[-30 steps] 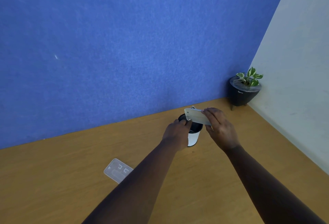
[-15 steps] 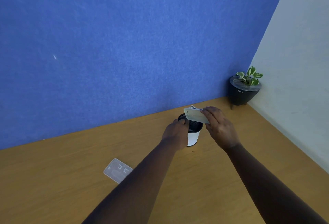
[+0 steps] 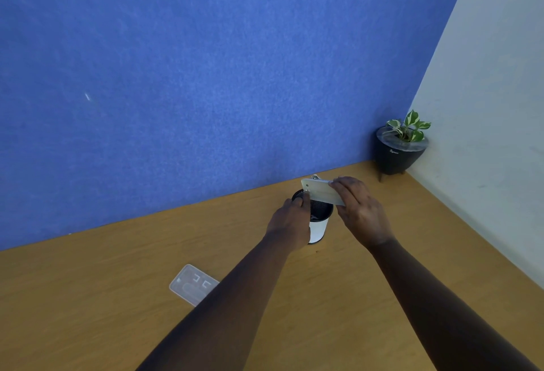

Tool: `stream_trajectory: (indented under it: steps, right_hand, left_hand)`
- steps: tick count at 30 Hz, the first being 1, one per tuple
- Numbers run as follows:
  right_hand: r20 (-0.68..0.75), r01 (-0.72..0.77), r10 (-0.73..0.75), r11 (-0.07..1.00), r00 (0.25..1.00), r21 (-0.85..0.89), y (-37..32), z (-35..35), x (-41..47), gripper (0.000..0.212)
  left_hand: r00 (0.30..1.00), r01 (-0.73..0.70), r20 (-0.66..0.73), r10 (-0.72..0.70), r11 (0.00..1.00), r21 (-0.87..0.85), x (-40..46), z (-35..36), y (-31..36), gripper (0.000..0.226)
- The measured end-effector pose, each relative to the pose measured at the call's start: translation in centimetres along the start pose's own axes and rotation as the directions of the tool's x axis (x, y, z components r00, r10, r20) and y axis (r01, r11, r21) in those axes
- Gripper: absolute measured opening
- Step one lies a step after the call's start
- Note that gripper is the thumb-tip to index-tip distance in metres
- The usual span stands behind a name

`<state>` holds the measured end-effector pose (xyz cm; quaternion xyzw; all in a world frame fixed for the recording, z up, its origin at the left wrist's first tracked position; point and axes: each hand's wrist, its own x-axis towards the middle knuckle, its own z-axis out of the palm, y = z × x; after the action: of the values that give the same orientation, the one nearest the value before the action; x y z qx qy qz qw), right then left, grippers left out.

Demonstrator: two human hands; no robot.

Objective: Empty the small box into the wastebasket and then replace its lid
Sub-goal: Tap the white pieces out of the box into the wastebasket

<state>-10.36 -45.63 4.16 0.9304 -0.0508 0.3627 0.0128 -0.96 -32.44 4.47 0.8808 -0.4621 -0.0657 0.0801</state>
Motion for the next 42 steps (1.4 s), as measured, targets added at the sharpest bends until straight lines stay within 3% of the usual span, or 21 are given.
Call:
stream_trajectory:
  steps: [10,21,24,27,30,33,36,38,42]
  right_hand:
    - [0.049,0.007,-0.005,0.999,0.999,-0.040,0.0,-0.2,0.2,0.050]
    - [0.057,-0.028,0.029,0.999,0.998,-0.029,0.0,-0.4,0.2,0.054]
    - [0.090,-0.189,0.181,0.978,0.979,0.085,-0.2,-0.5,0.5,0.057]
    - [0.120,-0.414,0.397,0.863,0.910,0.290,-0.4,-0.6,1.2,0.061]
    - [0.161,-0.521,0.501,0.761,0.850,0.387,-0.7,-0.7,1.9,0.064]
    - [0.194,-0.575,0.553,0.684,0.810,0.448,-1.6,-0.8,2.7,0.063]
    - [0.240,-0.581,0.543,0.638,0.805,0.506,-3.0,-1.1,3.4,0.064]
    - [0.255,-0.562,0.512,0.642,0.821,0.522,-4.4,-1.3,3.6,0.065]
    - [0.323,-0.513,0.399,0.667,0.858,0.541,-8.3,-1.5,4.2,0.064]
  left_hand:
    - [1.000,-0.004,-0.022,0.004,1.000,0.012,0.0,0.1,-0.2,0.072]
    - [1.000,0.006,0.001,-0.006,1.000,0.006,-0.1,-0.3,-0.3,0.037]
    - [1.000,0.012,-0.017,-0.014,0.997,-0.075,-0.1,-0.3,-0.7,0.042]
    - [0.997,0.016,-0.070,-0.031,0.978,-0.207,-0.3,-0.3,-1.4,0.052]
    - [0.977,0.009,-0.195,-0.090,0.924,-0.383,-0.9,-0.2,-2.3,0.048]
    - [0.907,0.053,-0.266,-0.327,0.715,-0.697,-1.8,-0.3,-3.1,0.032]
    - [0.829,0.147,-0.054,-0.557,0.309,-0.940,-2.7,-0.7,-3.9,0.029]
    - [0.834,0.159,0.140,-0.534,-0.011,-0.987,-3.3,-1.2,-4.5,0.035]
    - [0.870,0.121,0.310,-0.383,-0.443,-0.888,-5.2,-1.6,-5.4,0.051]
